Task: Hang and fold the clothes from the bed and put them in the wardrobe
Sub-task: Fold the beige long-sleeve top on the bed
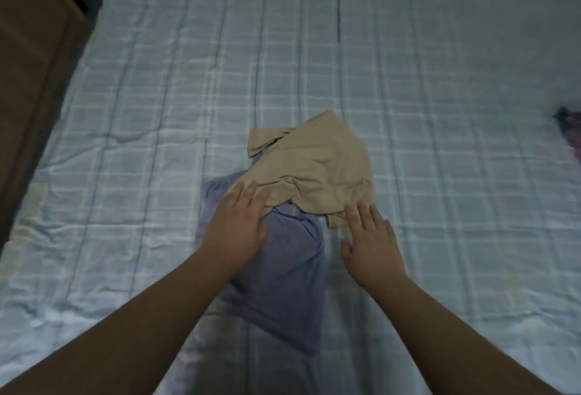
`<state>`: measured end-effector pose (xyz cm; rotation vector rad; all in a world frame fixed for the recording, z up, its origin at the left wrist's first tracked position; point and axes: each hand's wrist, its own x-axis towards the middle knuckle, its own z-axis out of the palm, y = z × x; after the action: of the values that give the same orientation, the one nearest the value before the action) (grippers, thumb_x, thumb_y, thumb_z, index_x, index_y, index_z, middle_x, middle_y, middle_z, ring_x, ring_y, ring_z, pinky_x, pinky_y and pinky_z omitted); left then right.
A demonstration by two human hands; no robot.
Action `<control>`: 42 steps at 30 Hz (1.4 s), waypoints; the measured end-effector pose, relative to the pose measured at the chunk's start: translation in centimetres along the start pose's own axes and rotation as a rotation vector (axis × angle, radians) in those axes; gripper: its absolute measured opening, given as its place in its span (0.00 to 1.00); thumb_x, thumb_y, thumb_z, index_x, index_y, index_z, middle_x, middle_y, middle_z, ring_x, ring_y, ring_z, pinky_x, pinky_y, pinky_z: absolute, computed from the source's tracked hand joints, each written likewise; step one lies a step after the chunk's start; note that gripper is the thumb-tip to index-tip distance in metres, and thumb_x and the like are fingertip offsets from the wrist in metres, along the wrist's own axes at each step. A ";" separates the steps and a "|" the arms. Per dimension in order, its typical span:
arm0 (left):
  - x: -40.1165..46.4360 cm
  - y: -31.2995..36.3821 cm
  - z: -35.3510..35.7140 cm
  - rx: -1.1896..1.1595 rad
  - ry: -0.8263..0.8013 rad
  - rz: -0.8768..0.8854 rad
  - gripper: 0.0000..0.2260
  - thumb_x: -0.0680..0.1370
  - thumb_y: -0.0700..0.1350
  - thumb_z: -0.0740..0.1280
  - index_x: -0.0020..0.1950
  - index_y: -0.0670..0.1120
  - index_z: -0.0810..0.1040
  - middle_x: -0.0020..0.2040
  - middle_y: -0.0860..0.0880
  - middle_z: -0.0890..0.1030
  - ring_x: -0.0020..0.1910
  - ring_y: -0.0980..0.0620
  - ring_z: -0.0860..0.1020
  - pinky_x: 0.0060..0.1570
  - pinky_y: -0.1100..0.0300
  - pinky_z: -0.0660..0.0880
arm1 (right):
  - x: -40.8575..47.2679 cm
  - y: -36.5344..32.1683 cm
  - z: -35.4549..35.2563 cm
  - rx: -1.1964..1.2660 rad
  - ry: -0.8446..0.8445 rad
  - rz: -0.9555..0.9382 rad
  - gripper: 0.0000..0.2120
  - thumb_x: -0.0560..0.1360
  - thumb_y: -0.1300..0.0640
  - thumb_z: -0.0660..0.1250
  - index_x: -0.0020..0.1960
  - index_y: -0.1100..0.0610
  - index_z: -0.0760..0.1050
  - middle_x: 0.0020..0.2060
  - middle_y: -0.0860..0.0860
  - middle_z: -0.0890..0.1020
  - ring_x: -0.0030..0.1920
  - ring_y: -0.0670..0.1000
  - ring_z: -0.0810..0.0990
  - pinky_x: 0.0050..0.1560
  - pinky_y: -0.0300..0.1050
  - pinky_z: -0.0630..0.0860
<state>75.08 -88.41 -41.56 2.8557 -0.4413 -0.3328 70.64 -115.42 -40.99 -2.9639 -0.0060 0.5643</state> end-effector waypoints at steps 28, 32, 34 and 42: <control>-10.1 3.9 -16.7 -0.667 0.289 -0.280 0.16 0.74 0.34 0.55 0.46 0.55 0.75 0.29 0.54 0.76 0.24 0.55 0.71 0.26 0.58 0.66 | -7.4 0.6 -11.9 0.745 0.438 -0.010 0.06 0.79 0.63 0.57 0.48 0.56 0.71 0.40 0.54 0.78 0.41 0.56 0.75 0.39 0.47 0.64; -18.0 5.8 -23.0 -0.723 0.317 -0.249 0.15 0.76 0.36 0.56 0.46 0.55 0.76 0.29 0.48 0.75 0.20 0.55 0.70 0.21 0.59 0.67 | -16.1 -2.1 -17.7 0.755 0.523 -0.050 0.06 0.80 0.62 0.56 0.51 0.56 0.71 0.41 0.52 0.75 0.41 0.53 0.72 0.38 0.45 0.58; -21.2 6.4 -25.3 -0.727 0.340 -0.234 0.12 0.78 0.39 0.57 0.47 0.54 0.76 0.31 0.48 0.76 0.22 0.53 0.72 0.21 0.59 0.68 | -19.7 -3.0 -19.9 0.716 0.541 -0.066 0.06 0.81 0.59 0.56 0.54 0.54 0.70 0.43 0.52 0.76 0.43 0.53 0.72 0.42 0.45 0.62; -29.3 11.5 -31.7 -1.051 0.258 -0.123 0.08 0.83 0.47 0.60 0.53 0.47 0.77 0.43 0.54 0.79 0.42 0.57 0.78 0.37 0.67 0.73 | -26.7 -3.5 -24.7 0.549 0.555 -0.065 0.08 0.81 0.59 0.59 0.56 0.56 0.76 0.53 0.58 0.80 0.55 0.59 0.77 0.47 0.44 0.65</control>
<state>52.89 -83.57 -3.08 1.8527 -0.0015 -0.1390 54.88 -115.63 -8.01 -2.4634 0.0887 -0.2461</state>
